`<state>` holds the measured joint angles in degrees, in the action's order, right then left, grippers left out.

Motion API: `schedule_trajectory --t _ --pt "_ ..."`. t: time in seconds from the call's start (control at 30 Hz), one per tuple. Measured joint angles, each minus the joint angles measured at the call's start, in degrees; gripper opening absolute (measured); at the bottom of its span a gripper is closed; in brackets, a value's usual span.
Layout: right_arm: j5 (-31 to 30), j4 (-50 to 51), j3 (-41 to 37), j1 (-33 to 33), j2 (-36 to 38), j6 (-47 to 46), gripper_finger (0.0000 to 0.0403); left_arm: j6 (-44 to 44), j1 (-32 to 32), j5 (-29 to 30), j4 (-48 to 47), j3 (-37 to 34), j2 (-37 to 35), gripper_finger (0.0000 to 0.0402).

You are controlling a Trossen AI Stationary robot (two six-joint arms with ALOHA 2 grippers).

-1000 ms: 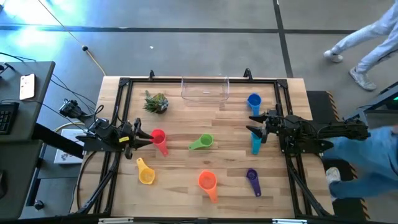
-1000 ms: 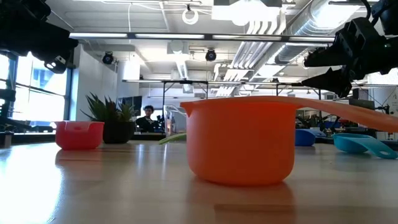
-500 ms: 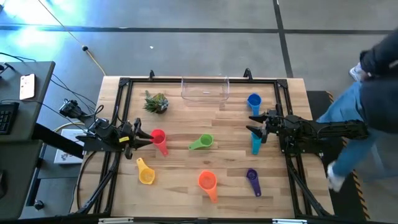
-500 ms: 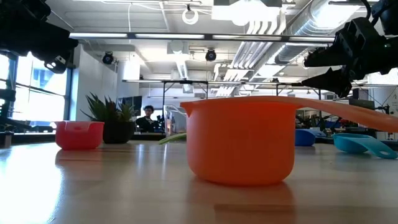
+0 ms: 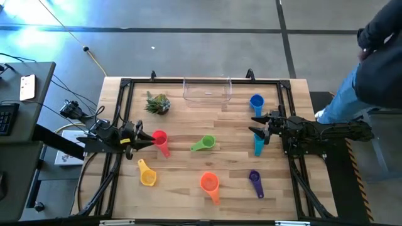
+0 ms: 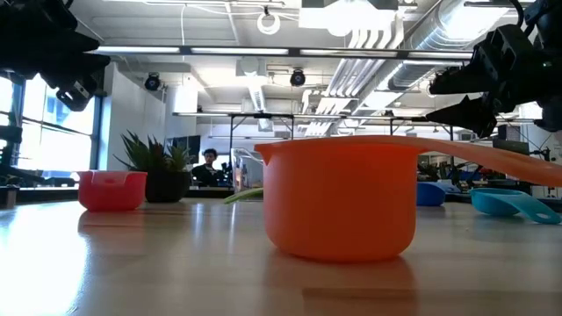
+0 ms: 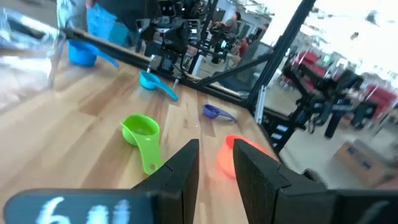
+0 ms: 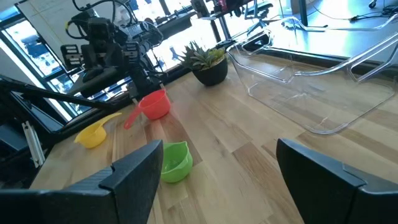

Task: Nest measuring cups in basket
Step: Stack red measuring cup into the orange measuring cup

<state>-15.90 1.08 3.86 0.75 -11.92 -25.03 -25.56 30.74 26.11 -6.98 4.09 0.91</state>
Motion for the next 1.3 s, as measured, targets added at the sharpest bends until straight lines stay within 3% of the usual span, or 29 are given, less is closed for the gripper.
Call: schedule_trajectory --t 0.13,0.53,0.87,1.1,1.3 --pt "0.0 0.0 0.0 0.0 0.0 0.0 0.0304 -4.3 0.0 0.2 0.9 0.0 0.0 0.009" --pt "0.0 0.0 0.0 0.0 0.0 0.0 0.0304 -2.0 0.0 4.7 10.3 0.0 0.0 0.009" --pt "0.0 0.0 0.0 0.0 0.0 0.0 0.0304 9.0 0.0 7.7 28.1 0.3 0.0 0.009" --pt "0.0 0.0 0.0 0.0 0.0 0.0 0.0304 13.7 0.0 7.6 23.6 9.1 3.2 0.009" --pt "0.0 0.0 0.0 0.0 0.0 0.0 0.0304 14.0 0.0 8.2 6.0 21.6 12.4 0.009"
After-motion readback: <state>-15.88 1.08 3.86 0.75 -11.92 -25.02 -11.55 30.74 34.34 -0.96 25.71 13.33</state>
